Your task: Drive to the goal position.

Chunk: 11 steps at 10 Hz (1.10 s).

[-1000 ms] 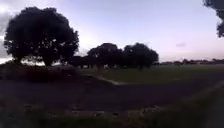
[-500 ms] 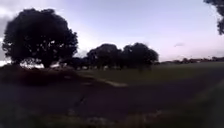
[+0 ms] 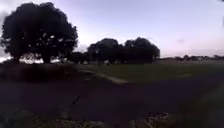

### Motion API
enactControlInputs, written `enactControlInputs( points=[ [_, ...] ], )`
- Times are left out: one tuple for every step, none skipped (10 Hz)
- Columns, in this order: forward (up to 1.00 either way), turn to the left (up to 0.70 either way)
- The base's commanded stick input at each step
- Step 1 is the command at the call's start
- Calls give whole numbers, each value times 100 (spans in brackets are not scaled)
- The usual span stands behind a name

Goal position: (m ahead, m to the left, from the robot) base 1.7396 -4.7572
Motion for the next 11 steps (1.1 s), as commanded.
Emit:
enactControlInputs(
  points=[
    [45,0],
    [45,0],
    [45,0],
    [45,0],
    [45,0],
    [45,0],
    [45,0],
    [45,0],
    [45,0],
    [45,0],
    [45,0]
  ],
)
